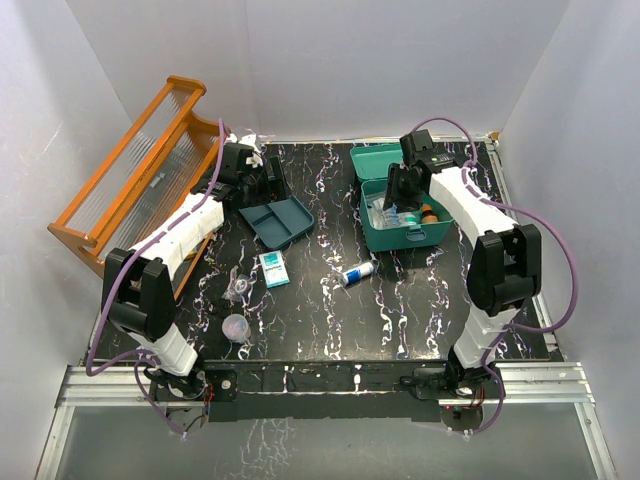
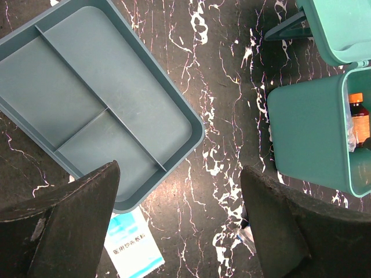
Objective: Organize the medicine kit
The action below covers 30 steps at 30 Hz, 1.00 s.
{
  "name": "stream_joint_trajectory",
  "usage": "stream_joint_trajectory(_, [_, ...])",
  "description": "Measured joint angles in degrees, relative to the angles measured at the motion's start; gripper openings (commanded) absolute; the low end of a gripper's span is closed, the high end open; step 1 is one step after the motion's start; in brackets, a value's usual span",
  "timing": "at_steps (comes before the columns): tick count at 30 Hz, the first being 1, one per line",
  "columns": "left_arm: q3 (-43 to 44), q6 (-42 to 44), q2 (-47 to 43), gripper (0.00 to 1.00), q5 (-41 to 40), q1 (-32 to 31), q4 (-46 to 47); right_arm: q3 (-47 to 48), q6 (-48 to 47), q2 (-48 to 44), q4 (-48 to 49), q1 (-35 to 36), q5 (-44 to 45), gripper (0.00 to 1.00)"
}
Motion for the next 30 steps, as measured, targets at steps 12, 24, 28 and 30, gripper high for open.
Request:
stream_joint_trajectory(12, [0.1,0.0,0.0,0.84,0.0,0.0,0.0,1.7,-3.6,5.2,2.8,0.0,2.4,0.46])
stream_joint_trajectory(24, [1.1,0.0,1.0,0.84,0.5,0.0,0.0,-2.5,-1.7,7.5,8.4,1.0,3.8,0.43])
stream_joint_trajectory(28, [1.1,-0.1,1.0,0.84,1.3,0.0,0.2,-3.7,-0.1,6.8,9.7,1.6,5.0,0.44])
stream_joint_trajectory(30, [1.1,0.0,1.1,0.84,1.8,0.0,0.4,-3.7,0.7,6.7,9.7,1.9,6.1,0.46])
